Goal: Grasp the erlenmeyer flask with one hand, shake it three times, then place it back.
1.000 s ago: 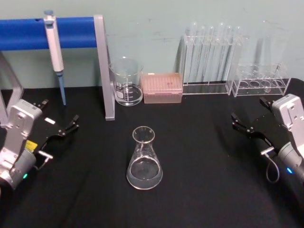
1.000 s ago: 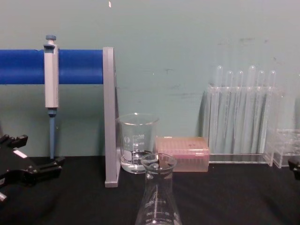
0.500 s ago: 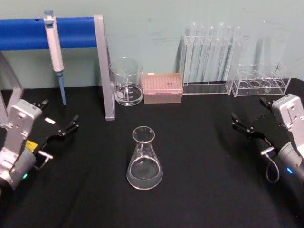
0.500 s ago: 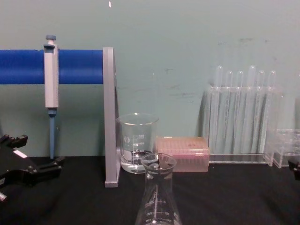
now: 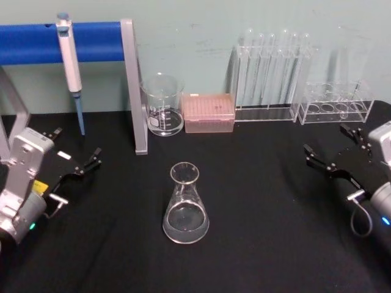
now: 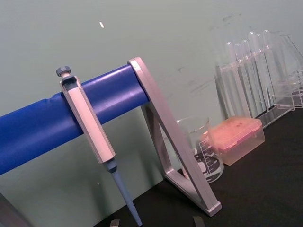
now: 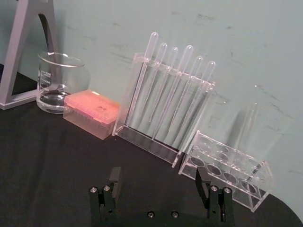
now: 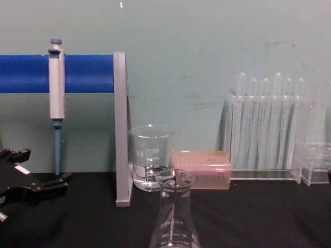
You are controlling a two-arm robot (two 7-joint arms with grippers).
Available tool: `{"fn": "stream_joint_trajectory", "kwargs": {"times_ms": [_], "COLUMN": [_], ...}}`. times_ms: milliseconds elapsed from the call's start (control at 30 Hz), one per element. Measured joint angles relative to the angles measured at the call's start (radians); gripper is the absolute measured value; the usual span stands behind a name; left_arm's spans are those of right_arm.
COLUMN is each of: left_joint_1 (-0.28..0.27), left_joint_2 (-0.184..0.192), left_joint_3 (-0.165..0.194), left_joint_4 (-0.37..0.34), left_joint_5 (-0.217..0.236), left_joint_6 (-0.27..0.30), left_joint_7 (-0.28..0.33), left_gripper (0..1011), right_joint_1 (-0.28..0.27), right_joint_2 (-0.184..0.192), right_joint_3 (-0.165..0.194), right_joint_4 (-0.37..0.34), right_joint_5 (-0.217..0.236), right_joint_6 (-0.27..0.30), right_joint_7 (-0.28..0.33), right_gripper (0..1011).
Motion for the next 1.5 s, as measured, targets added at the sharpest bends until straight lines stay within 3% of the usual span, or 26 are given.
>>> {"fn": "stream_joint_trajectory", "kwargs": {"times_ms": [400, 567, 1133, 1500], "left_joint_1": [0.0, 0.0, 0.0, 0.0], "left_joint_2": [0.0, 0.0, 0.0, 0.0], "left_joint_3": [0.0, 0.0, 0.0, 0.0], "left_joint_4": [0.0, 0.0, 0.0, 0.0], "left_joint_5": [0.0, 0.0, 0.0, 0.0], "left_joint_6": [0.0, 0.0, 0.0, 0.0], "left_joint_7": [0.0, 0.0, 0.0, 0.0], "left_gripper": [1001, 1001, 1001, 1001], "right_joint_1": [-0.065, -0.089, -0.116, -0.083], "right_joint_2": [0.033, 0.047, 0.026, 0.002], "right_joint_3": [0.054, 0.066, 0.049, 0.015], "right_joint_4": [-0.069, -0.107, -0.166, -0.148], "right_joint_5": [0.036, 0.075, 0.125, 0.132], "right_joint_6": [-0.002, -0.003, -0.021, -0.03], "right_joint_7": [0.057, 0.134, 0.306, 0.448], "right_gripper": [1000, 1000, 1000, 1000]}}
